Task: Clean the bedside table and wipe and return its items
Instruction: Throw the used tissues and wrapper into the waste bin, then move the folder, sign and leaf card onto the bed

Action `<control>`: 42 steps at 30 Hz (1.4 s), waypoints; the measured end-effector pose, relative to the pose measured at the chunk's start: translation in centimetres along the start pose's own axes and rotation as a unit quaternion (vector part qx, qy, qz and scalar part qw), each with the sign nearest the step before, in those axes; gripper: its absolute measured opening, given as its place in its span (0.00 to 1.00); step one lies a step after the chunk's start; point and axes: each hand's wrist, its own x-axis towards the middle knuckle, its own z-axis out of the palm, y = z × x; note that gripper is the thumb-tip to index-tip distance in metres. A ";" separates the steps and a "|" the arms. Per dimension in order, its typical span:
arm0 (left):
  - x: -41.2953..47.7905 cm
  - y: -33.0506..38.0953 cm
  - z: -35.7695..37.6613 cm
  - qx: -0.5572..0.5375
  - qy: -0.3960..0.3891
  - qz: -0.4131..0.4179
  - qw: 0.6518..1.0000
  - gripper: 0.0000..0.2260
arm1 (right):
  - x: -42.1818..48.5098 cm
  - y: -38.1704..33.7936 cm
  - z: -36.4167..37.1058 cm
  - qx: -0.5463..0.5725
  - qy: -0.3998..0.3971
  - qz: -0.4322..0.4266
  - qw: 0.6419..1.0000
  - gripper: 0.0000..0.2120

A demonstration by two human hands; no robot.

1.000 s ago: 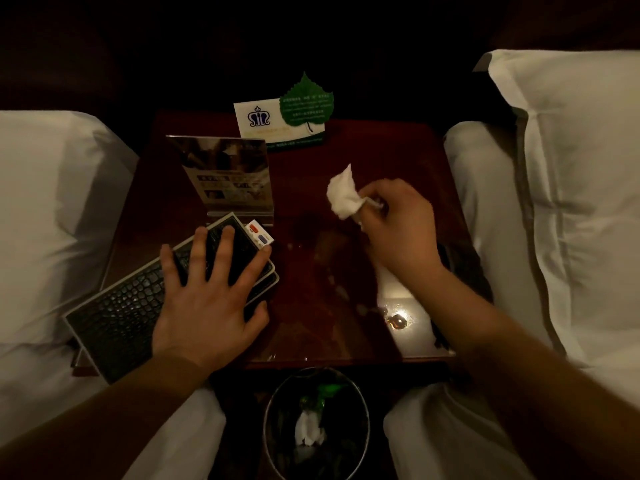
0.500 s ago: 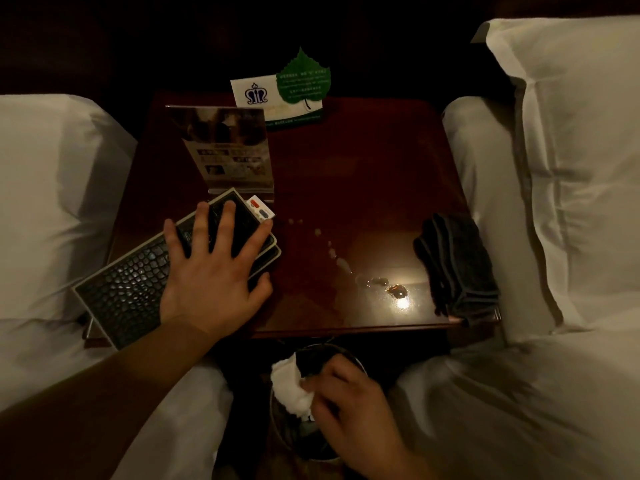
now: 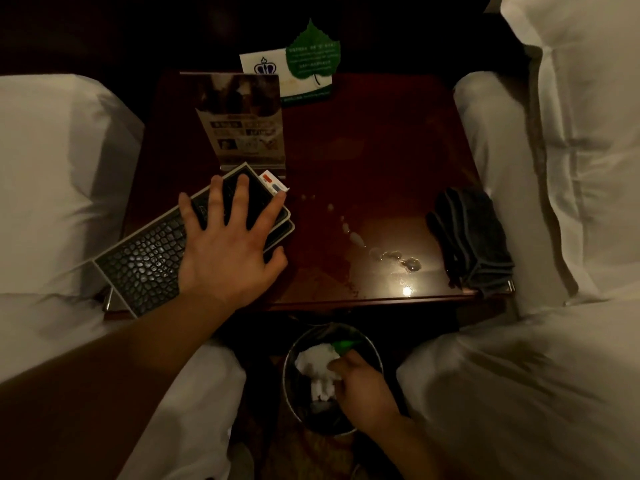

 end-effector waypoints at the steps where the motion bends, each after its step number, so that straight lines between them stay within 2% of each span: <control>1: 0.0 0.0 0.0 -0.002 -0.003 0.001 1.000 0.34 | -0.4 -0.5 -0.7 0.007 0.022 -0.012 1.000 0.20; 6: 0.1 -0.3 -0.8 -0.032 -0.039 0.000 0.999 0.35 | -3.1 -3.7 -6.0 0.042 0.163 -0.076 0.983 0.16; 12: 0.3 -1.1 -3.0 -0.157 -0.086 -0.022 0.984 0.31 | -5.4 -8.6 -12.4 0.059 0.251 -0.133 0.957 0.13; 15: -0.6 -2.2 -3.8 -0.214 -0.069 -0.059 0.973 0.28 | -4.9 -11.5 -15.2 0.051 0.280 -0.147 0.947 0.13; 17: -1.5 -3.9 -3.8 -0.197 -0.052 -0.084 0.975 0.27 | -3.7 -13.3 -17.0 0.049 0.305 -0.147 0.940 0.12; 19: -2.5 -6.2 -3.8 -0.167 -0.068 -0.117 0.977 0.29 | -2.4 -15.0 -18.6 0.063 0.319 -0.137 0.936 0.13; 21: -3.2 -8.5 -3.9 -0.162 -0.138 -0.159 0.964 0.36 | -0.9 -16.5 -20.1 0.086 0.333 -0.117 0.931 0.14; 24: -3.3 -10.5 -4.2 -0.210 -0.230 -0.197 0.930 0.44 | 1.5 -18.4 -21.9 0.115 0.337 -0.071 0.932 0.17; 28: -2.6 -11.0 -4.6 -0.226 -0.266 -0.206 0.914 0.44 | 4.7 -19.8 -24.0 0.193 0.315 -0.019 0.929 0.26; 31: -1.6 -11.6 -4.4 -0.262 -0.319 -0.229 0.881 0.45 | 6.9 -20.6 -25.5 0.235 0.316 0.000 0.919 0.32; 34: -0.8 -12.0 -4.1 -0.291 -0.358 -0.240 0.854 0.48 | 8.7 -21.5 -26.8 0.254 0.307 -0.011 0.917 0.34; 37: -0.5 -11.9 -3.9 -0.297 -0.355 -0.251 0.851 0.50 | 10.3 -22.0 -27.4 0.275 0.281 -0.034 0.919 0.31; 41: -0.5 -12.4 -3.6 -0.335 -0.351 -0.236 0.842 0.49 | 11.2 -22.2 -27.0 0.317 0.261 -0.065 0.910 0.13; 42: -0.5 -12.4 -3.6 -0.354 -0.349 -0.231 0.836 0.49 | 11.3 -22.1 -26.9 0.324 0.256 -0.066 0.909 0.11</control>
